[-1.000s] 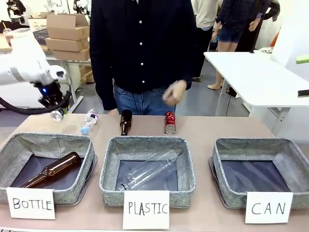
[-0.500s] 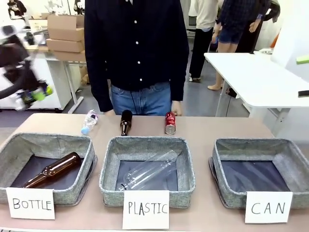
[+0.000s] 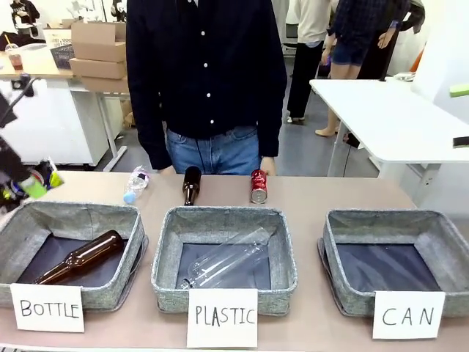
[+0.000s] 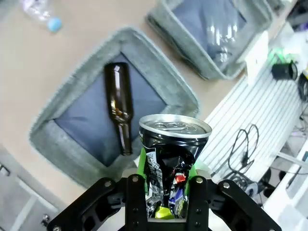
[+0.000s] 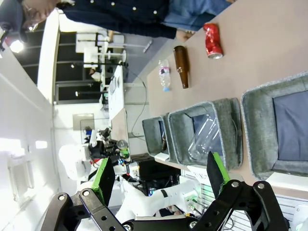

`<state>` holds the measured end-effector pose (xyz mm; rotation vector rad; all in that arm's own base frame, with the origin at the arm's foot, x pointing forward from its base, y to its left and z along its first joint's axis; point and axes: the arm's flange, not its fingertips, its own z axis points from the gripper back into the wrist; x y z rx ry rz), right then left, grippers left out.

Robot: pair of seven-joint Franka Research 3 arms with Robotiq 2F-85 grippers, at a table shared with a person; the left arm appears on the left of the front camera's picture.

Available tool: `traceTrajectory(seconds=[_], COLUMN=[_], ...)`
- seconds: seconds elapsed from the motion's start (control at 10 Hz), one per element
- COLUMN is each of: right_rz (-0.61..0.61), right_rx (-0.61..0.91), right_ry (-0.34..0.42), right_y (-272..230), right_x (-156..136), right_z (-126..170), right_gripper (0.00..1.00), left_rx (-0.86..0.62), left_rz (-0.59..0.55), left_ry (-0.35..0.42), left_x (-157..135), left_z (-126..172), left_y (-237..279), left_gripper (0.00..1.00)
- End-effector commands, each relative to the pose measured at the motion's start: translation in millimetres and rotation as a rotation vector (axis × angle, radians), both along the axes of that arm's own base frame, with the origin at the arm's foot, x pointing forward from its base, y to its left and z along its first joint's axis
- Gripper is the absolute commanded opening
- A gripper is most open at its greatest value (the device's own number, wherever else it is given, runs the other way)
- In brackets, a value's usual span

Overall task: Sort the can waste into the basket.
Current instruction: Pick up the can waste from the table and place it in the right Fabric basket.

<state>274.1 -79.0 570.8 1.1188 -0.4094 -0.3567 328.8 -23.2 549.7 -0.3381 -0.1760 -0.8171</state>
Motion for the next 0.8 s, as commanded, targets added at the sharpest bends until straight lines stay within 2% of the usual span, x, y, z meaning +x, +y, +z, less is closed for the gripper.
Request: traceTrajectory(seconds=[0.0,0.1,0.2,0.3,0.4,0.6,0.7], right_rz=[0.005,0.000,-0.023,-0.083,-0.171,-0.324,-0.398], right_rx=[0.027,0.000,-0.067,-0.142,-0.141,-0.117,-0.095], right_ry=[-0.015,0.000,-0.012,-0.024,-0.036,-0.046,-0.051], right_y=[0.3,0.0,-9.6,-46.2,-88.8,-164.7,-194.3], right_x=[1.6,0.0,-3.6,-18.4,-36.7,-90.6,-118.5], right_z=[2.2,0.0,13.6,24.9,33.0,39.9,37.4], right_gripper=[1.00,1.00,1.00,1.00,1.00,1.00,1.00], left_rx=[0.010,0.000,-0.055,-0.093,-0.212,-0.247,-0.260], left_rz=[0.032,0.000,-0.139,-0.296,-0.439,-0.721,-0.819], left_ry=[0.020,0.000,-0.065,-0.157,-0.206,-0.297,-0.323], left_x=[22.4,0.0,36.1,63.1,70.8,46.3,27.0], left_z=[8.7,0.0,-3.8,7.5,22.0,49.7,55.4], left_y=[0.7,0.0,-52.2,-125.5,-192.4,-317.3,-374.7], left_gripper=[0.00,0.32,0.32,0.32,0.32,0.32,0.32])
